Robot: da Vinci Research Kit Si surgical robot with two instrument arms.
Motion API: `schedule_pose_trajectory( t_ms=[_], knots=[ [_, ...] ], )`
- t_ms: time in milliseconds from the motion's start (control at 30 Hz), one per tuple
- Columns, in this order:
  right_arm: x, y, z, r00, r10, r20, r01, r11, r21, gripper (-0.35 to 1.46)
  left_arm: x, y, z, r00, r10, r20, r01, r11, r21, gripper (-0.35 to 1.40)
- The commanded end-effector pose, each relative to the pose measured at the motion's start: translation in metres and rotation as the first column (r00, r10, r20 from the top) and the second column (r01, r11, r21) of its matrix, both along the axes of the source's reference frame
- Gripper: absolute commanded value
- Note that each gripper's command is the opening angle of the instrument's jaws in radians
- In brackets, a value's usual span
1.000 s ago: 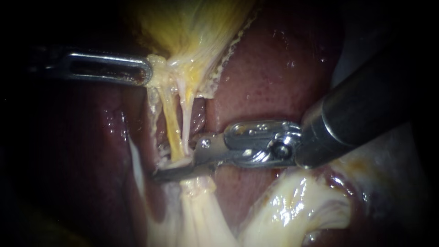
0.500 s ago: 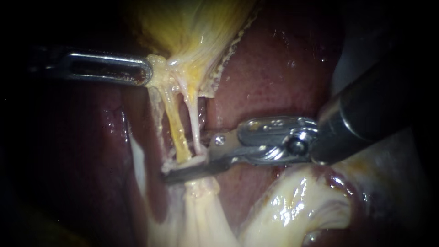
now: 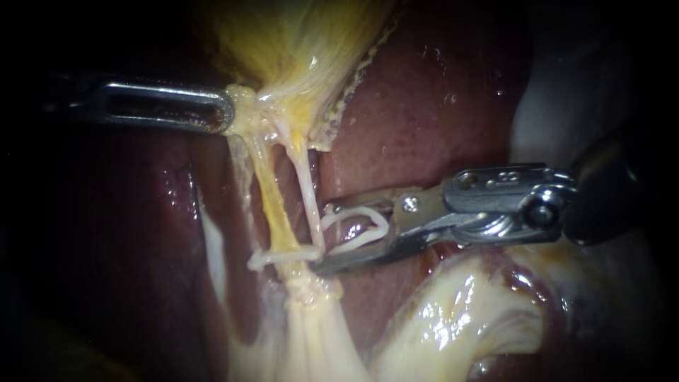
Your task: Clipping second clip left tube
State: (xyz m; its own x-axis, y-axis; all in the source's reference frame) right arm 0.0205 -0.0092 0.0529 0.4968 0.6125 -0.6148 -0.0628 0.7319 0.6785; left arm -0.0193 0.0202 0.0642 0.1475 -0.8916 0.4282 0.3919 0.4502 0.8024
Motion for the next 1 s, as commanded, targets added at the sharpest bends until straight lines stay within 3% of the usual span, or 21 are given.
schedule_pose_trajectory(
  t_ms=[33,333,667,767,1000],
  knots=[
    [-0.0001,0.0002,-0.0005,0.9999,0.006,-0.009,-0.006,1.0,0.005,0.5,0.0,0.0,0.0,1.0,0.0,0.0,0.0,1.0,0.0,-0.35],
    [0.0001,0.0005,-0.0027,0.9966,0.045,-0.07,-0.043,0.999,0.021,0.5,0.0,0.0,0.0,1.0,0.0,0.0,0.0,1.0,0.0,-0.35],
    [0.0014,-0.0002,-0.0008,0.9956,0.019,-0.091,-0.015,0.999,0.044,0.49,0.0,0.0,0.0,1.0,0.0,0.0,0.0,1.0,0.0,-0.35],
    [0.0019,-0.0006,0.0001,0.9946,-0.005,-0.103,0.011,0.998,0.057,0.49,0.0,0.0,0.0,1.0,0.0,0.0,0.0,1.0,0.0,-0.35],
    [0.0029,-0.0012,0.0014,0.9945,-0.012,-0.104,0.019,0.998,0.066,0.49,0.0,0.0,0.0,1.0,0.0,0.0,0.0,1.0,0.0,-0.35]
  ],
)
